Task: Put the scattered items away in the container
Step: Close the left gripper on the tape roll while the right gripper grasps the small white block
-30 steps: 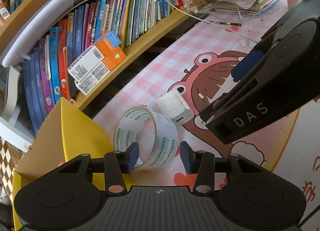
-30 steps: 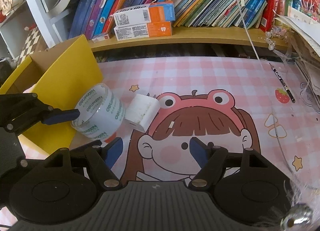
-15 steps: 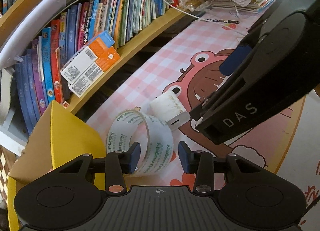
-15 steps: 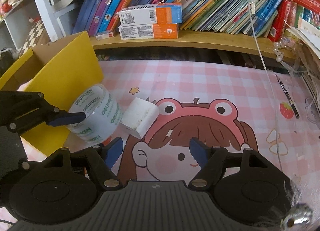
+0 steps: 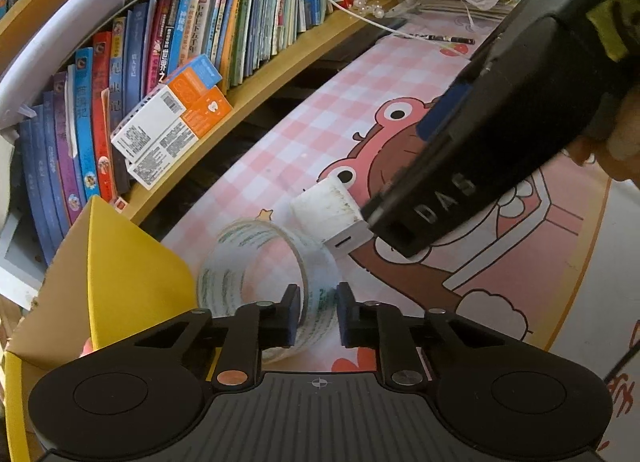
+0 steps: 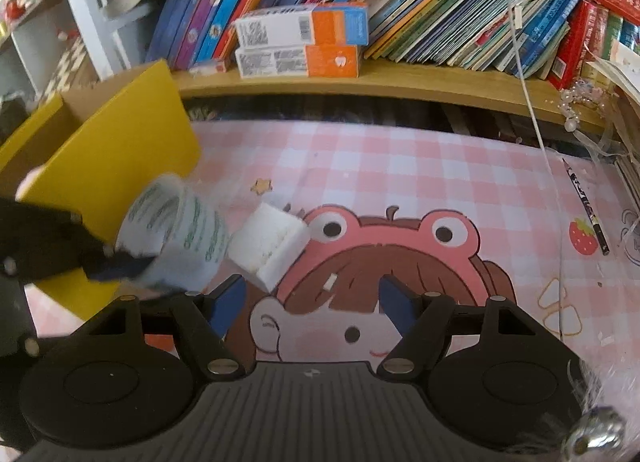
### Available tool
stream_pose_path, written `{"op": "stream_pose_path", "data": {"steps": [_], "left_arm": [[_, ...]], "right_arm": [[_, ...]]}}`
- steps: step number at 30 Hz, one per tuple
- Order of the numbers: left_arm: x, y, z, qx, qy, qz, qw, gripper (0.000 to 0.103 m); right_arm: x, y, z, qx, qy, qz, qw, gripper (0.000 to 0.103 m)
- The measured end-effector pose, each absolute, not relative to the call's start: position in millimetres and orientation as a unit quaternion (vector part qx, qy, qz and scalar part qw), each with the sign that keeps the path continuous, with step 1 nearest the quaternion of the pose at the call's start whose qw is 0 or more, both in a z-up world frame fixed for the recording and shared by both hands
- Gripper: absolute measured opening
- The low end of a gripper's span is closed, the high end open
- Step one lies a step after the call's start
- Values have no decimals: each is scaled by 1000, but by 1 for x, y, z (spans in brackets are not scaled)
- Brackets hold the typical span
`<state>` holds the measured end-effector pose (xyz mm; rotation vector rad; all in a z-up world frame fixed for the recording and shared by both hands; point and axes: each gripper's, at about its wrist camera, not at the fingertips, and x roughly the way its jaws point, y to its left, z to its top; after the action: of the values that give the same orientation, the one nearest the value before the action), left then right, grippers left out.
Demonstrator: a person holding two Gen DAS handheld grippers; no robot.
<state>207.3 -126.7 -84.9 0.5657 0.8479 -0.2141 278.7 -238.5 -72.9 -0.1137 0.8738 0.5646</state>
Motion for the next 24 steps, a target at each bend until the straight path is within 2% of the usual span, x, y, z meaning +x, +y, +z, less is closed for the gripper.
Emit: {"op": "stream_pose_path", "data": {"steps": [6, 24], "left_arm": [[205, -126, -75, 254, 395, -104, 877, 3], [193, -122, -48, 223, 371, -100, 896, 3]], "right_arm": [[283, -237, -74, -60, 416, 275, 865, 73], [292, -223, -83, -68, 417, 302, 855, 73]]}}
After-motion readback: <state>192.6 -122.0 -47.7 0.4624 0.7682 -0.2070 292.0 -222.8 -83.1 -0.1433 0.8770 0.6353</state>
